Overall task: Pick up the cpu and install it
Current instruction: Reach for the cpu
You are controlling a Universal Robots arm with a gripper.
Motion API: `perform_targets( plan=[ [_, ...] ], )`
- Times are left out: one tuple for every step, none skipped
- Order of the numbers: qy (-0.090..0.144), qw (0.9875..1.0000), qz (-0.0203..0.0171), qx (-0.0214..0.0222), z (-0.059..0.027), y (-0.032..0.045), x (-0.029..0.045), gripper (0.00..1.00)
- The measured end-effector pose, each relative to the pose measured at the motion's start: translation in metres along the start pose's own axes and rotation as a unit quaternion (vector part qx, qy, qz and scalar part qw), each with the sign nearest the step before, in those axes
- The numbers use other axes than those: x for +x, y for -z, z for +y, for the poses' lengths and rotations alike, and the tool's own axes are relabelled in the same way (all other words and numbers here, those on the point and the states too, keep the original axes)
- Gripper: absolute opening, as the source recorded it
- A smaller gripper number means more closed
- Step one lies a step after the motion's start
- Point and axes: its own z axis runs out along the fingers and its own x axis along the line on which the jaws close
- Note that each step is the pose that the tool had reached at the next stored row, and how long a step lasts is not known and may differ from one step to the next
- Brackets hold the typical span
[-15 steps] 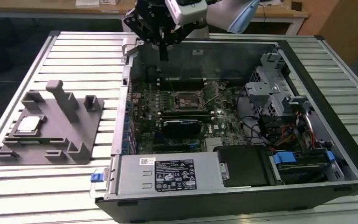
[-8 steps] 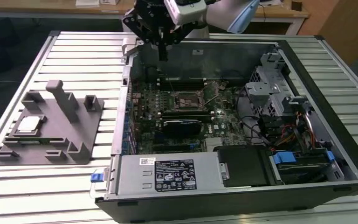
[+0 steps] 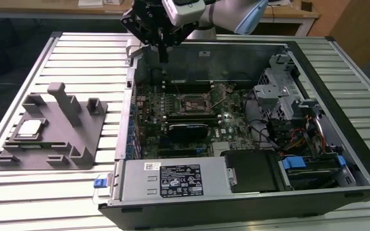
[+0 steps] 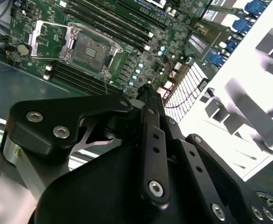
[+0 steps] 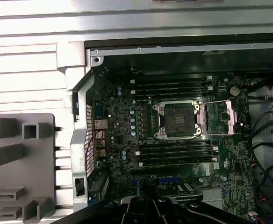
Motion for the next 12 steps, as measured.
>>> perform_targets(
  plan=[
    [0.000,1.0000,0.0000,0.0000,-0.0001,0.0000,0.0012,0.11],
    [0.000,1.0000,0.0000,0.0000,-0.0002,0.0001,0.0024,0.11],
    [0.000,1.0000,0.0000,0.0000,-0.0003,0.0001,0.0037,0.11],
    [0.000,1.0000,0.0000,0.0000,-0.0004,0.0002,0.0051,0.11],
    [0.000,1.0000,0.0000,0.0000,-0.0005,0.0002,0.0065,0.11],
    [0.000,1.0000,0.0000,0.0000,-0.0006,0.0002,0.0079,0.11],
    [0.000,1.0000,0.0000,0.0000,-0.0007,0.0003,0.0096,0.11],
    [0.000,1.0000,0.0000,0.0000,-0.0009,0.0003,0.0112,0.11],
    [0.000,1.0000,0.0000,0.0000,-0.0010,0.0004,0.0128,0.11],
    [0.000,1.0000,0.0000,0.0000,-0.0011,0.0004,0.0146,0.11],
    [0.000,1.0000,0.0000,0.0000,-0.0012,0.0004,0.0163,0.11],
    [0.000,1.0000,0.0000,0.0000,-0.0014,0.0005,0.0182,0.11]
  ],
)
